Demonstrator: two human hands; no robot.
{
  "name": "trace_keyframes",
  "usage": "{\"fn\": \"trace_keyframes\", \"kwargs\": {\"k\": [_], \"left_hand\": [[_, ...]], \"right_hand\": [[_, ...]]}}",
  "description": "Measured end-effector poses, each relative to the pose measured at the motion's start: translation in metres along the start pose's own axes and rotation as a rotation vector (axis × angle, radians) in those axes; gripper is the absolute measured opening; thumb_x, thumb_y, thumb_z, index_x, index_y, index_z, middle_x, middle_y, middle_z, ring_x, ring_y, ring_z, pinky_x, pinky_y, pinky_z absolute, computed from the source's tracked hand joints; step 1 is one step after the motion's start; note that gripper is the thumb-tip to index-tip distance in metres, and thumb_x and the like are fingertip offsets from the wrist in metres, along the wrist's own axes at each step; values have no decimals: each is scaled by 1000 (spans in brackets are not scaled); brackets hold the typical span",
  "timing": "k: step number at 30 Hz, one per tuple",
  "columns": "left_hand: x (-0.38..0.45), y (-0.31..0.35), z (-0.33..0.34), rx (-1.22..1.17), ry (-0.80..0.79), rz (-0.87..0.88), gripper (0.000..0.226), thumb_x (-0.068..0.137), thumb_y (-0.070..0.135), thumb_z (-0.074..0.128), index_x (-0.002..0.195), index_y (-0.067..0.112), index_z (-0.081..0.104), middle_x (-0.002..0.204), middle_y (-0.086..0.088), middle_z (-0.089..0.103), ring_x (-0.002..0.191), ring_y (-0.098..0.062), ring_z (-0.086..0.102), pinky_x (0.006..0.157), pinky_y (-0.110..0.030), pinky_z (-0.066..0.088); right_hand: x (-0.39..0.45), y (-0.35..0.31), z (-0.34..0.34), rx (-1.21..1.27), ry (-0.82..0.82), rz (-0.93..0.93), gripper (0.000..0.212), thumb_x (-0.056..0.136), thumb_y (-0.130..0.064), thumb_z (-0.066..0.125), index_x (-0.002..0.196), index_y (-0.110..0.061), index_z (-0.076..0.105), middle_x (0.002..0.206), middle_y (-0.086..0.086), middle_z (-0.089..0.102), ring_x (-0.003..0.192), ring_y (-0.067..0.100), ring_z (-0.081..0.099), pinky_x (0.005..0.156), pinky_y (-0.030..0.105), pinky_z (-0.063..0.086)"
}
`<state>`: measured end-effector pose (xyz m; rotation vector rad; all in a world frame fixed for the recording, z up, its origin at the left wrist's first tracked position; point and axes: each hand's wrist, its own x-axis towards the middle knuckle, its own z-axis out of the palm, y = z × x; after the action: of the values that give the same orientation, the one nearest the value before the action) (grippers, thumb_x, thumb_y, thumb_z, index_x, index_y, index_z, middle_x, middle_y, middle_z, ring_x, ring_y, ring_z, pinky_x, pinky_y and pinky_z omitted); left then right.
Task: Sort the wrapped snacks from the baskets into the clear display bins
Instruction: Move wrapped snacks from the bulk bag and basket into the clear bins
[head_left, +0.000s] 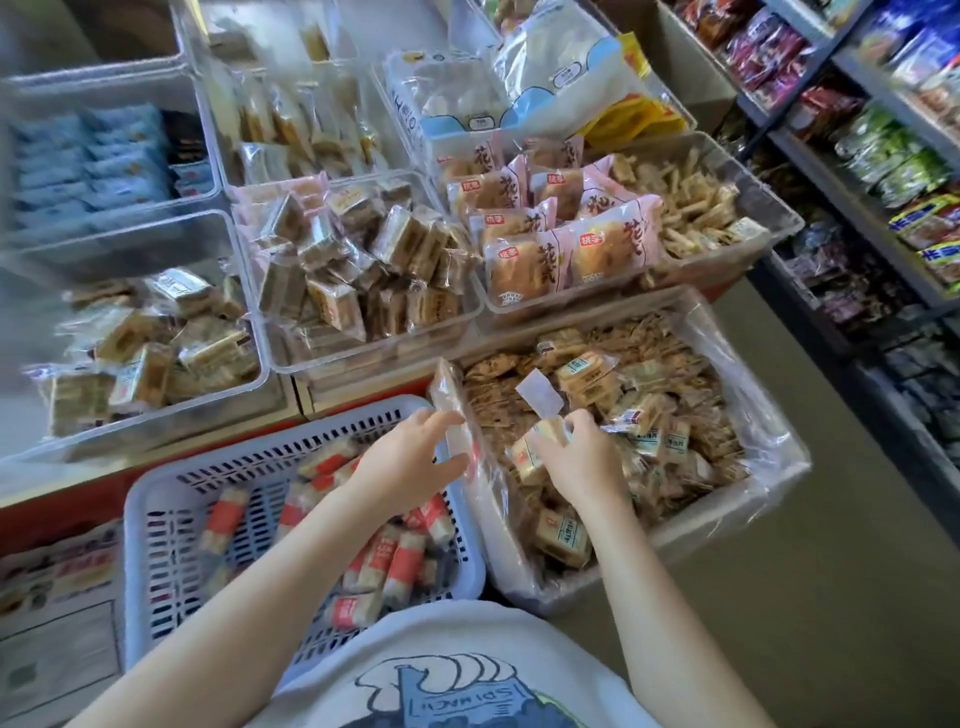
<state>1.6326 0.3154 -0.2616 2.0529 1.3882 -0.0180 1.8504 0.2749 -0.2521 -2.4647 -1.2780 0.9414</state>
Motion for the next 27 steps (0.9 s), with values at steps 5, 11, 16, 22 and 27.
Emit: {"fn": "trace_keyframes", "kwargs": {"k": [5, 11, 16, 22, 27], "left_hand": [[-9, -15, -32, -138, 267, 70, 84, 83, 53, 72, 151, 21, 34, 150, 4, 40, 139, -17, 33, 116, -32, 31], [-41, -96, -88, -393, 365, -351, 58, 92, 52, 60, 141, 29, 39, 127, 9, 59, 106, -14, 59, 84, -37, 53], [-80, -176, -119, -411, 544, -536, 69, 98, 37, 53, 157, 26, 17, 153, -8, 37, 135, -24, 42, 100, -35, 38], [-76, -245, -155, -356, 843, -575, 45, 93, 20, 57, 137, 27, 46, 124, -14, 45, 101, -32, 54, 87, -39, 42], [-46, -294, -151, -339, 727, -627, 48, 92, 19, 54, 139, 15, 42, 159, -17, 15, 148, -34, 11, 121, -51, 18]], "right_hand": [[-6, -99, 21, 347, -243, -257, 35, 96, -46, 59, 122, -23, 59, 112, -13, 61, 109, 12, 58, 95, 36, 49], [-6, -200, 85, 334, -361, -470, 48, 104, -49, 37, 139, -22, 55, 133, -11, 57, 126, 9, 49, 107, 28, 37], [-6, -257, 152, -113, -226, -937, 56, 99, -32, 51, 152, -20, 36, 156, 0, 37, 145, 18, 30, 119, 42, 29], [9, -248, 201, -751, -237, -1000, 65, 99, -40, 46, 156, -21, 22, 168, -2, -8, 153, 26, -17, 122, 55, 12], [11, -248, 205, -750, -216, -988, 67, 96, -36, 49, 156, -22, 22, 167, -5, -13, 151, 23, -23, 123, 51, 2]]}}
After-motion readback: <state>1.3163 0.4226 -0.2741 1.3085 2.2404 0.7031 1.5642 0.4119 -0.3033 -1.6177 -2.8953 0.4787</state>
